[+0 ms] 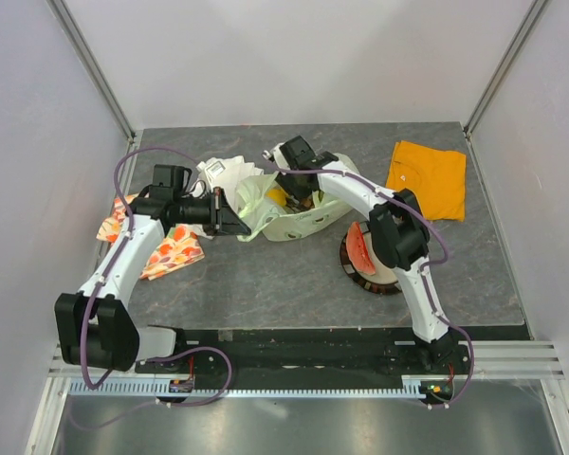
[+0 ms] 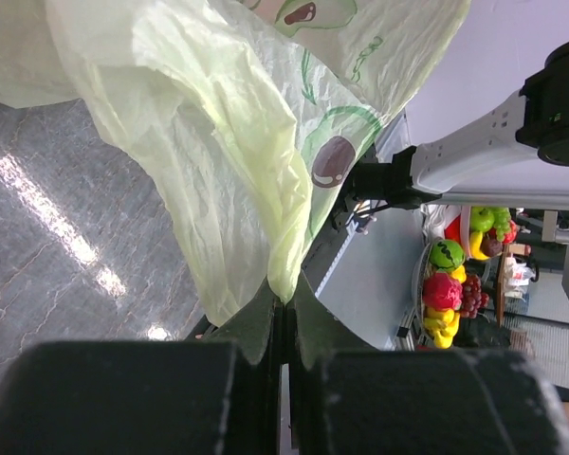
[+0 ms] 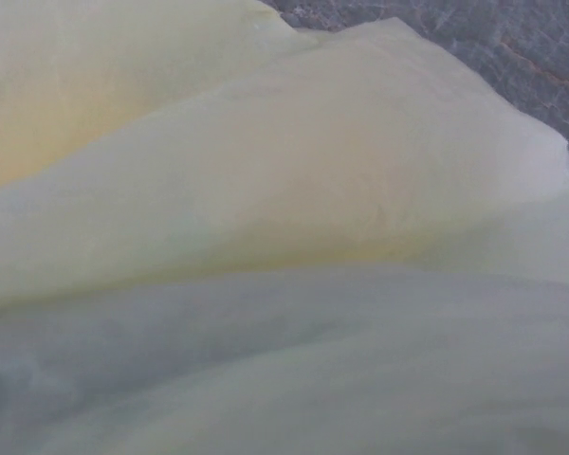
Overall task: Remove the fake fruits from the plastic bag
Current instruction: Take out the fake fruit from the plastic bag, then place the fake fruit on the plate.
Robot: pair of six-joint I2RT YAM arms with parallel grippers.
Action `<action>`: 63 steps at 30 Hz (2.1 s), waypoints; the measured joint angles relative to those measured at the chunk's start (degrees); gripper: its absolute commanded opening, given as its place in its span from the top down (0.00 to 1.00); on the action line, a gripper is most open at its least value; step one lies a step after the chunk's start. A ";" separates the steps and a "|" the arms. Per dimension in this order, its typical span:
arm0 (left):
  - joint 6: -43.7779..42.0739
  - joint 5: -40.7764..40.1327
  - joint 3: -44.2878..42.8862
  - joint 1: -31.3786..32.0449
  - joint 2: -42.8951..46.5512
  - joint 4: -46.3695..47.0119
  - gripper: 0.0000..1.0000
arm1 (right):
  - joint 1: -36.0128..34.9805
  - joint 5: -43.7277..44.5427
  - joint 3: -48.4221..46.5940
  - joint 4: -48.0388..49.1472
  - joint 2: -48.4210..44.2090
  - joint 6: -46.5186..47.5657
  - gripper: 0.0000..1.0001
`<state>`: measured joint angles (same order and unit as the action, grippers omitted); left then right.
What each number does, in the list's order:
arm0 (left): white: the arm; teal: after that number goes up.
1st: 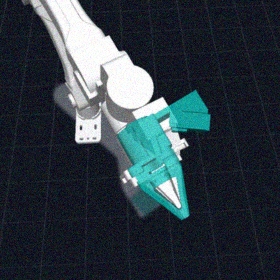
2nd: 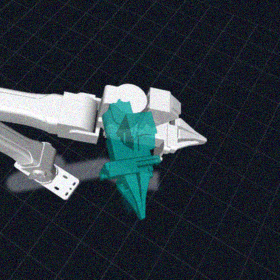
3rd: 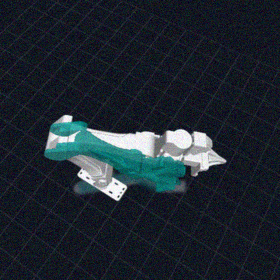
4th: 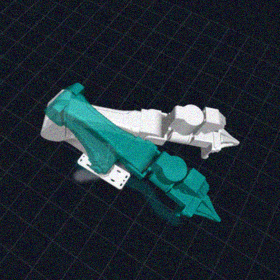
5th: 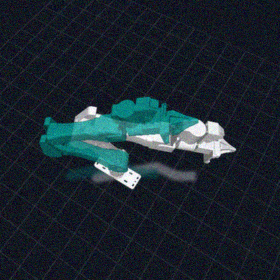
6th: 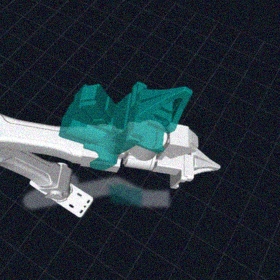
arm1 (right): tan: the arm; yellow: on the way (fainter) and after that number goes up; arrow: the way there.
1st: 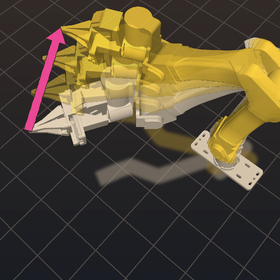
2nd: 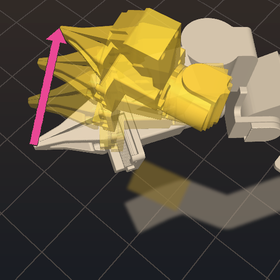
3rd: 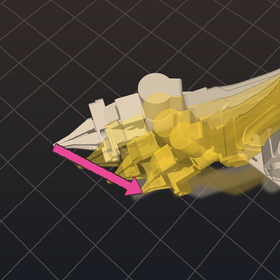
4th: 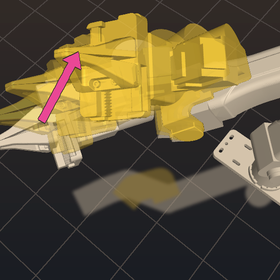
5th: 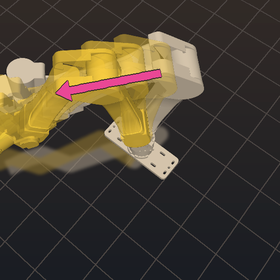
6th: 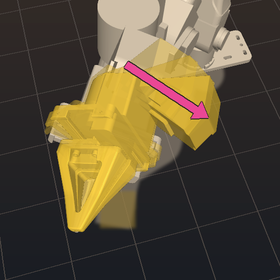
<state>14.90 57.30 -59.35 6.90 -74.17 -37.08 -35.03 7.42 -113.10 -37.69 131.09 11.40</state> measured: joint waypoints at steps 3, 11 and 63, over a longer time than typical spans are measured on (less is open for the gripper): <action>0.00 0.00 -0.17 0.00 -0.68 -0.04 0.98 | 0.07 -1.38 -0.63 0.02 1.09 1.46 0.81; 0.00 -0.15 -3.67 0.13 -3.26 0.02 0.98 | 0.31 -6.36 1.81 -0.46 -3.67 5.25 1.00; -1.99 -6.86 -27.50 -0.07 -15.93 -0.33 0.99 | 9.35 -10.93 71.14 -18.25 -73.57 33.44 0.75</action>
<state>12.91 50.43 -86.85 6.83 -90.11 -37.41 -25.67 -3.51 -41.95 -55.94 57.52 44.84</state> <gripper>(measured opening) 0.034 0.379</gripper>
